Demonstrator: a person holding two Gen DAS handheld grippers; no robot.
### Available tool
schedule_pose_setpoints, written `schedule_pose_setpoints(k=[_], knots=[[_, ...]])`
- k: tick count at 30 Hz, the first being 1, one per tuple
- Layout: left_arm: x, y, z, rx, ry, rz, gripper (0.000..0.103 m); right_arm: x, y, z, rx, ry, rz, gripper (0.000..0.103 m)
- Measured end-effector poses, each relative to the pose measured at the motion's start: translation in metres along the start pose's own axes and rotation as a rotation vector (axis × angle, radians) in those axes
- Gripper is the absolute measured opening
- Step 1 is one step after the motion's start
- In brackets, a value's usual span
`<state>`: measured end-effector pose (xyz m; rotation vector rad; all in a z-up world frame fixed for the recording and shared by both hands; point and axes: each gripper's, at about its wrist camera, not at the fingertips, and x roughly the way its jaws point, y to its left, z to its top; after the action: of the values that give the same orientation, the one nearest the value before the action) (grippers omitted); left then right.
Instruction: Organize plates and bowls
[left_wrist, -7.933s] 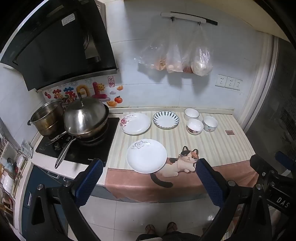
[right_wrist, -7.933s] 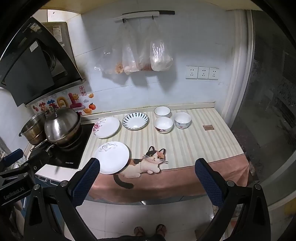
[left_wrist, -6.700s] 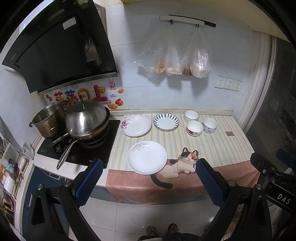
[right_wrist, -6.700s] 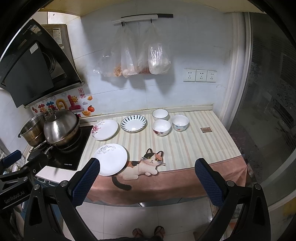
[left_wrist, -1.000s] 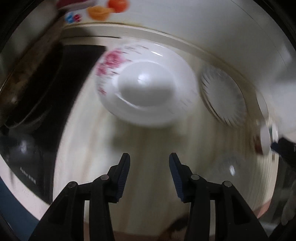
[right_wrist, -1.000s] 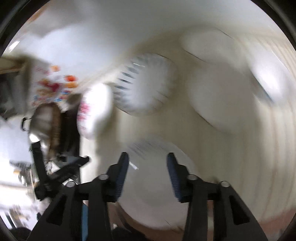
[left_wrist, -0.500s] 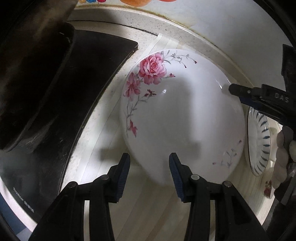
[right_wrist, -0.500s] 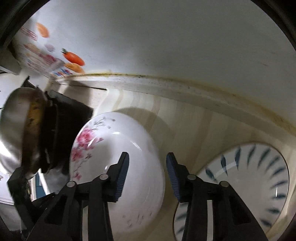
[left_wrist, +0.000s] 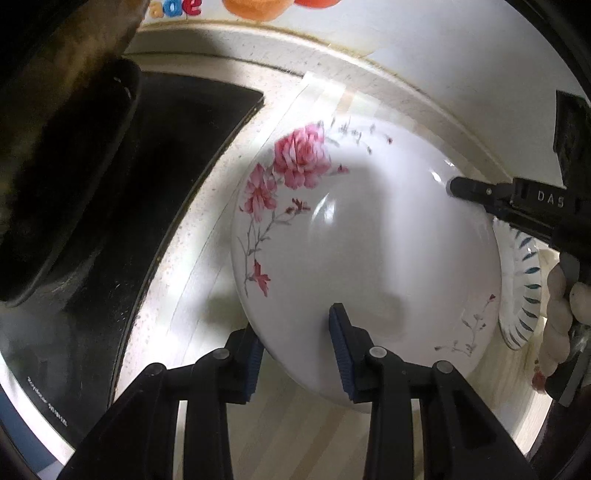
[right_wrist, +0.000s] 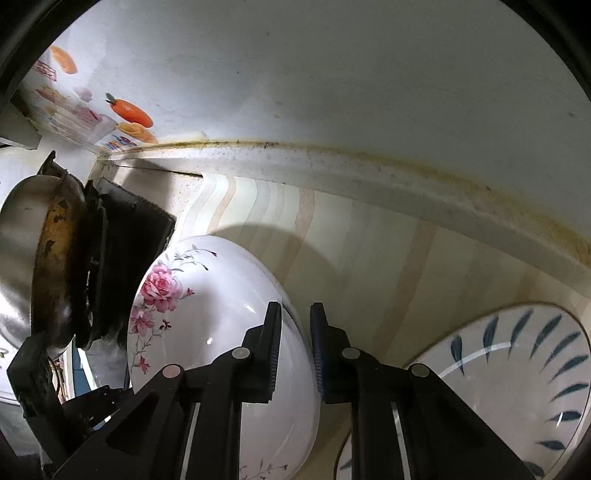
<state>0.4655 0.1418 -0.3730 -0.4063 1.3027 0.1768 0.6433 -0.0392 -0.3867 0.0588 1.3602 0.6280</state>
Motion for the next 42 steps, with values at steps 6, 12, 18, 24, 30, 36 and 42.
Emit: schedule_pose_setpoints(k=[6,12,18,24,30,36,42], knots=[[-0.029,-0.015,-0.008,0.06,-0.032,-0.014,0.032,-0.036,-0.003,-0.022,0.027,-0.049,0.03,0.018],[-0.068,-0.041,-0.019,0.164,-0.047,-0.049,0.032,-0.099,-0.005,-0.063,0.066,-0.117,0.042,0.018],[-0.085,-0.072,-0.042,0.301,-0.021,-0.094,0.032,-0.162,-0.021,-0.135,0.134,-0.17,0.013,0.018],[-0.073,-0.101,-0.08,0.4,0.058,-0.115,0.032,-0.188,-0.054,-0.208,0.252,-0.174,0.001,0.018],[-0.048,-0.122,-0.116,0.488,0.14,-0.086,0.032,-0.185,-0.085,-0.28,0.368,-0.148,-0.002,0.018],[-0.028,-0.138,-0.14,0.534,0.186,-0.031,0.032,-0.171,-0.102,-0.327,0.436,-0.135,-0.01,0.018],[-0.014,-0.145,-0.147,0.555,0.206,0.0,0.032,-0.159,-0.11,-0.338,0.459,-0.12,-0.012,0.018]])
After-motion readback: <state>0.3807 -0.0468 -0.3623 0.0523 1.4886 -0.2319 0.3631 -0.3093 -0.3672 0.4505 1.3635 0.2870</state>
